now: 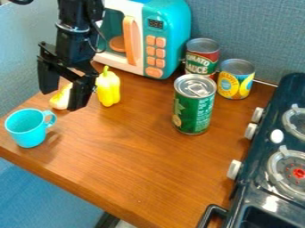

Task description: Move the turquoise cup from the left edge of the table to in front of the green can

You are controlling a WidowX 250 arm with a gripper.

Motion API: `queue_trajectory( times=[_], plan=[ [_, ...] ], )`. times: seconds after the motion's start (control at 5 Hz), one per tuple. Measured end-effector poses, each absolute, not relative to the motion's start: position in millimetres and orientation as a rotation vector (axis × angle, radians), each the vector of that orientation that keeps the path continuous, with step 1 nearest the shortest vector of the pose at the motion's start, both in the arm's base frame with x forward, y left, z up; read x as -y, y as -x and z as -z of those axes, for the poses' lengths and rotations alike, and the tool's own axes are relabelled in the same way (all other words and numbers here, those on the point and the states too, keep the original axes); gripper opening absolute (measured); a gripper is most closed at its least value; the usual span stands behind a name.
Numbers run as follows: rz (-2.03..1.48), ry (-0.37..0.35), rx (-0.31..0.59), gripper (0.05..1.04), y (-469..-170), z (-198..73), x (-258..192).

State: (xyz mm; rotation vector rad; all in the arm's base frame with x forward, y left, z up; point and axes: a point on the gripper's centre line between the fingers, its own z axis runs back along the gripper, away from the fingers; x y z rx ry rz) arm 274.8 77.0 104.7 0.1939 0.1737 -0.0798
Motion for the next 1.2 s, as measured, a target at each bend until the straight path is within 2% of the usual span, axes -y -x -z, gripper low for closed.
queue_trajectory(
  times=[0.2,0.4,0.6,0.8,1.2],
  plan=[
    [0.083,-0.189,-0.196,1.009,-271.7,-96.7,-76.9],
    [0.115,-0.197,-0.156,1.01,-250.7,-91.6,-74.5],
    [0.154,-0.255,-0.079,1.01,-231.7,-102.9,-78.0],
    [0.142,-0.276,-0.064,1.009,-225.2,-102.3,-86.2],
    [0.06,-0.229,-0.088,1.009,-232.8,-80.5,-116.2]
  ],
)
